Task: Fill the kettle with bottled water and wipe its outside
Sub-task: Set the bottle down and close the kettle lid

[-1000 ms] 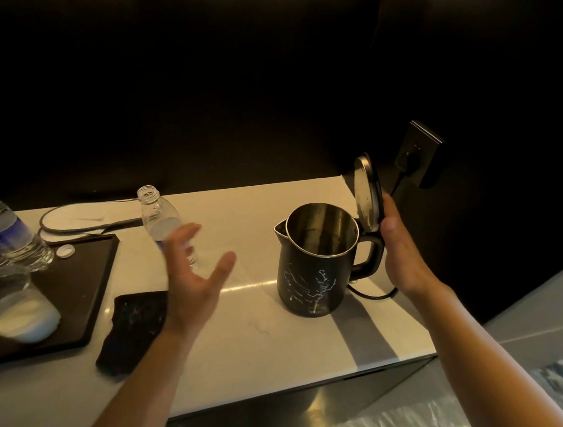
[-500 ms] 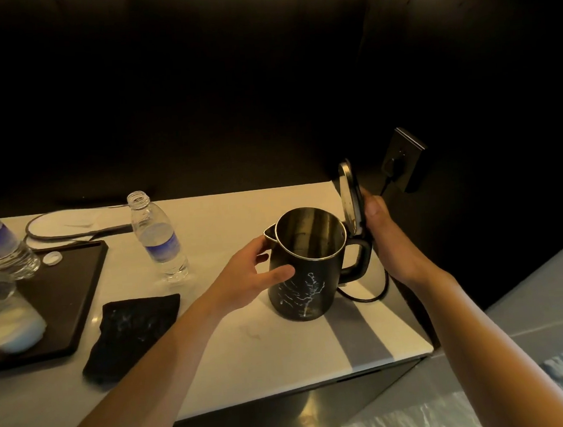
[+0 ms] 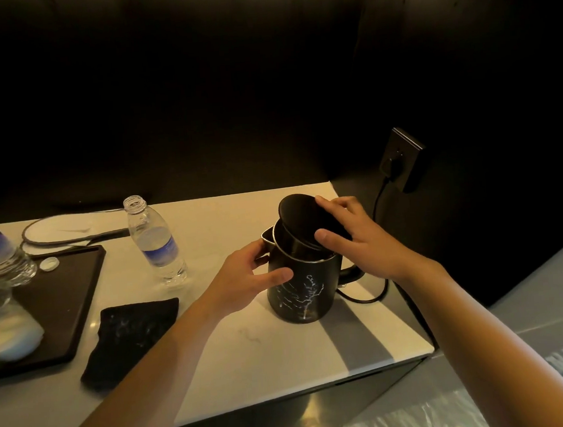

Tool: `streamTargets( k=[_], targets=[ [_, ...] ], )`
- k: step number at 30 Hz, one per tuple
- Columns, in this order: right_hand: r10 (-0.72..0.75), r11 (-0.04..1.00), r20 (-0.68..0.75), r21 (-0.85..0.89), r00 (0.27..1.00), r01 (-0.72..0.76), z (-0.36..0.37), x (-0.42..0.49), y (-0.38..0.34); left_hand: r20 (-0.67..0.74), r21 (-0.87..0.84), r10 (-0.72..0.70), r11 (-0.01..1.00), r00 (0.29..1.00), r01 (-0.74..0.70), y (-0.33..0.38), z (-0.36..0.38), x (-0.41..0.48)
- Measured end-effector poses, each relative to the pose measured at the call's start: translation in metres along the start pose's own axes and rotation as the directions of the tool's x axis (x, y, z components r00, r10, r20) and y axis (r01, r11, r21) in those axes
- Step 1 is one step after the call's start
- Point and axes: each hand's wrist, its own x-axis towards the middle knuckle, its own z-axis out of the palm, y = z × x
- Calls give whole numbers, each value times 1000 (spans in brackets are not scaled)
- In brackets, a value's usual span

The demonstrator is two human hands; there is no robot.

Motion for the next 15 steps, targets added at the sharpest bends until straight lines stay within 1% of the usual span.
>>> streamTargets(
  k=[3,10,12,15],
  targets=[
    [7,1000,10,19,1000,-7,-2,1,-1,-12,-2,-9,1000,1000,9,-1,0,0],
    [3,998,36,-64,999,0,-5,4,-1,-13,-24,6,1000,1000,-6,-4,0,2],
    [5,993,49,-114,999,1,-5,5,-2,-8,-33,7,999,1000,-7,-5,0,2],
    [-7,969,61,-246,998,22,-3,7,-3,-6,-45,9,999,1000,-9,-7,1,3]
  ],
)
